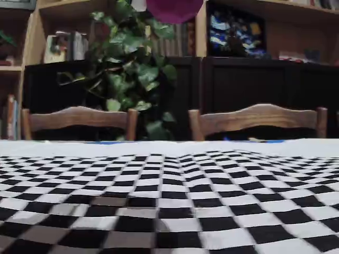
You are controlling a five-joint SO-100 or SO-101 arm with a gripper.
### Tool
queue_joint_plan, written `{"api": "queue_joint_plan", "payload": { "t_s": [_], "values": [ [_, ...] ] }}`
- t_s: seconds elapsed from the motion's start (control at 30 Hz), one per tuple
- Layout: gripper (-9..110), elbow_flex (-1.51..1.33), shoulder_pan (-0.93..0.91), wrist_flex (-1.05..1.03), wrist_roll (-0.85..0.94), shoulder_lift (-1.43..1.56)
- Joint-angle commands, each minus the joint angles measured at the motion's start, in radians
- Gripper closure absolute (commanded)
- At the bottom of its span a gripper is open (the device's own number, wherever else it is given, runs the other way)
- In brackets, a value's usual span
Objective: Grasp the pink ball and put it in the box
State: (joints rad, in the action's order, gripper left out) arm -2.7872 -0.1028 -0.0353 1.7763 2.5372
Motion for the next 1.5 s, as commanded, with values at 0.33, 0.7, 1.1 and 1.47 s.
{"api": "queue_joint_plan", "payload": {
  "t_s": [0.33, 0.7, 1.1, 1.47],
  "values": [
    [101, 0.009, -0.222, 0.018, 0.009, 0.057],
    [101, 0.002, -0.331, 0.005, 0.009, 0.112],
    [101, -0.006, -0.577, 0.005, 0.009, 0.127],
    [101, -0.018, -0.756, 0.005, 0.009, 0.150]
  ]
}}
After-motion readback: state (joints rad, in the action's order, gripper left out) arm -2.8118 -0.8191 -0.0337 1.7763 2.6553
